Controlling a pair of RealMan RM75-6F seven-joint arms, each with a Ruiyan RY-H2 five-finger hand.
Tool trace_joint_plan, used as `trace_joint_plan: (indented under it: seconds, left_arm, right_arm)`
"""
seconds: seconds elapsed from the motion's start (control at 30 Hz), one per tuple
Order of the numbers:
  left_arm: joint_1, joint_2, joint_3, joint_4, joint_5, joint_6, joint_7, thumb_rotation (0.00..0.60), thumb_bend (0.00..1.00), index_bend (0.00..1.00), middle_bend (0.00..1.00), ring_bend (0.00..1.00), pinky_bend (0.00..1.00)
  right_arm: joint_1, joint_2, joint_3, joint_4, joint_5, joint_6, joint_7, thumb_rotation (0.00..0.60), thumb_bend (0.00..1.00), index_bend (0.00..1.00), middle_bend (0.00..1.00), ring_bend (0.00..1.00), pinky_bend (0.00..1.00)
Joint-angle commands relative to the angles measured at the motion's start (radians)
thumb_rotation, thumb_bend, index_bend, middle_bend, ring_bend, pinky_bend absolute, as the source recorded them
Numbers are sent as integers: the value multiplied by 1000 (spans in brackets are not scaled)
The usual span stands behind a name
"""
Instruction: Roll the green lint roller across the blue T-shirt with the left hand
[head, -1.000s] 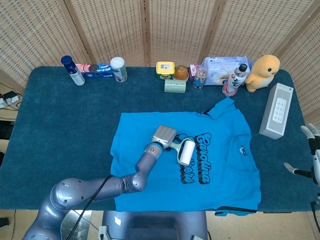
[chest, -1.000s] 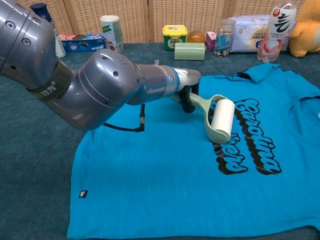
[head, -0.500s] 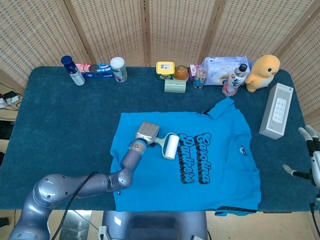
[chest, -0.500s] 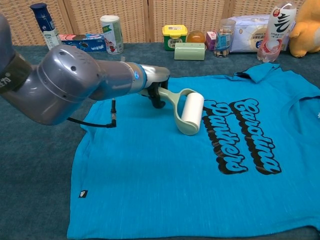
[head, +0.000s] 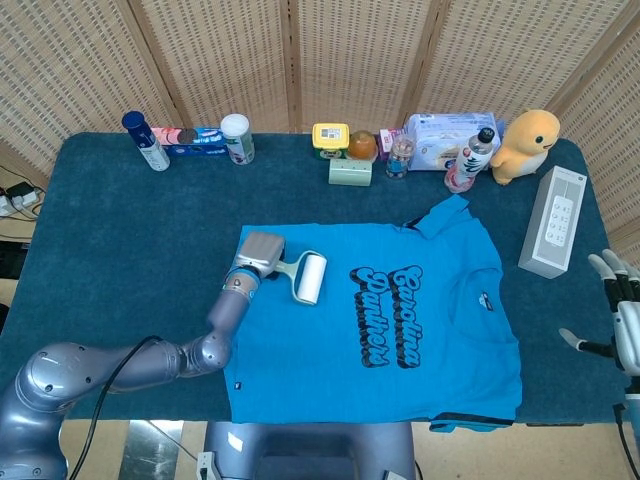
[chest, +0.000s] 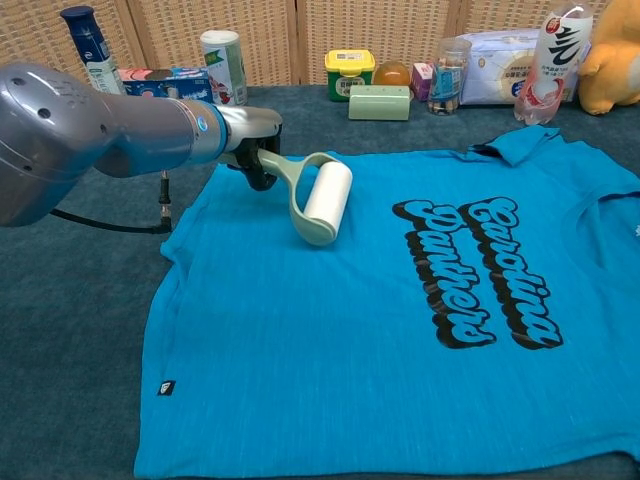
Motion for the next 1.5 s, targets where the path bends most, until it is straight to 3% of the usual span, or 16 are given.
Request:
trace_joint_plan:
  seconds: [0.03, 0.37, 0.83, 1.2, 1.33, 1.37, 1.43, 1.5]
  left_arm:
    - [4, 18, 2, -24, -4, 14, 14, 600, 890, 1000, 928, 840, 980]
    - [2, 32, 21, -28, -50, 4, 50, 600, 889, 1000, 928, 840, 980]
    - [10, 79, 89, -34, -138, -9, 126, 600, 890, 1000, 928, 840, 980]
    - [66, 152, 126, -70, -124, 6, 102, 600, 889, 1000, 928, 840, 980]
    - [117, 222, 116, -123, -49, -3, 24, 600, 853, 1000, 928, 835, 956]
    - [132, 240, 113, -138, -6, -14, -4, 600, 814, 991, 914, 801, 920]
    - [153, 264, 111, -160, 53, -27, -42, 600, 717, 879, 791, 649, 806]
    - [177, 295, 112, -188, 109, -42, -81, 600, 548, 575, 466, 356, 609]
  right_arm:
    - [2, -1, 0, -1, 1, -2, -4, 600, 0, 72, 0, 0, 0]
    - [2, -2, -1, -2, 1, -1, -8, 600, 0, 72, 0, 0, 0]
    - [-1, 3, 0, -7, -5, 9, -2, 600, 0, 72, 0, 0, 0]
    - [-2, 3, -2, -13, -7, 11, -10, 600, 0, 72, 0, 0, 0]
    - [-3, 3, -4, -18, -12, 15, -16, 600, 0, 72, 0, 0, 0]
    - [-3, 3, -5, -19, -13, 16, -17, 600, 0, 72, 0, 0, 0]
    - [-4, 4, -5, -20, -15, 18, -18, 600, 0, 72, 0, 0, 0]
    - [-4, 3, -6, -22, -17, 20, -20, 600, 0, 72, 0, 0, 0]
